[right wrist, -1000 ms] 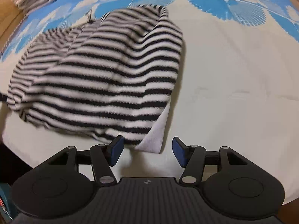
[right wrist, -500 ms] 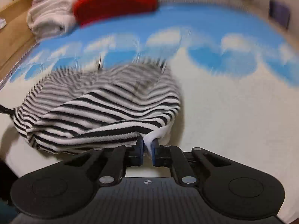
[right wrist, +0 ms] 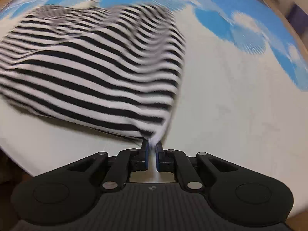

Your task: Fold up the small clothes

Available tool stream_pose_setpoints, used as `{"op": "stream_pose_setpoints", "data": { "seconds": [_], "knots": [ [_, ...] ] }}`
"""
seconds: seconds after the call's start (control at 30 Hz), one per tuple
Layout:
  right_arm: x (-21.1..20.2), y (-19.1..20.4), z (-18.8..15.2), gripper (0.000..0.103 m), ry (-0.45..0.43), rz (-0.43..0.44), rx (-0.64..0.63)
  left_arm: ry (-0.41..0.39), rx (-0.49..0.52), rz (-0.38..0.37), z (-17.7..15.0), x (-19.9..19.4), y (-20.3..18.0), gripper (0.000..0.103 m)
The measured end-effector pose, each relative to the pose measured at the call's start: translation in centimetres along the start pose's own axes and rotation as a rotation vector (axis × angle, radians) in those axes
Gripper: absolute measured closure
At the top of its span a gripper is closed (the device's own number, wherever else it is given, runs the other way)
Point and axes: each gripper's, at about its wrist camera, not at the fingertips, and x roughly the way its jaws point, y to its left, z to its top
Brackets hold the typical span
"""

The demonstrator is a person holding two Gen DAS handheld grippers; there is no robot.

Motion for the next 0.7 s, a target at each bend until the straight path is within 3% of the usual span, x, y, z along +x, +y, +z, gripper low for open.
{"op": "stream_pose_setpoints", "data": {
  "seconds": [0.03,0.1,0.2,0.23,0.3,0.37,0.4,0.5,0.57,0.7],
  "knots": [
    [0.1,-0.8,-0.2,0.103,0.010,-0.036,0.032,-0.016,-0.006,0.004,0.1,-0.3,0.1,0.093],
    [-0.9,-3.2,-0.3,0.103,-0.041,0.027,0.189,-0.091,-0.002,0.025,0.3,-1.9,0.2,0.093],
    [-4.6,-3.7,0.6,0.101,-0.279,0.152,0.279,-0.213,-0.018,-0.032,0.7,-4.1,-0.4,0.086],
    [-5.1,-3.3,1.0,0.099,-0.313,0.190,0.276,-0.239,-0.013,-0.059,0.9,-4.5,-0.8,0.086],
    [-4.7,-2.2,1.7,0.091,-0.292,0.242,0.251,-0.249,0.023,-0.098,1.2,-4.4,-2.1,0.086],
    [-3.5,-0.7,2.1,0.089,-0.234,0.236,0.187,-0.209,0.077,-0.113,1.2,-3.6,-3.5,0.086],
    [-2.9,0.2,2.1,0.087,-0.196,0.228,0.151,-0.164,0.109,-0.103,1.1,-2.7,-4.1,0.082],
    [-0.1,2.5,1.8,0.082,-0.030,0.121,0.015,-0.005,0.168,0.024,0.6,0.5,-4.8,0.076],
    [-0.4,2.4,1.8,0.078,-0.048,0.116,0.012,-0.015,0.125,0.000,0.9,0.0,-4.1,0.076],
    [-2.2,1.4,1.6,0.078,-0.121,0.147,0.081,-0.128,0.042,-0.052,1.7,-2.1,-3.4,0.076]
  ]
}}
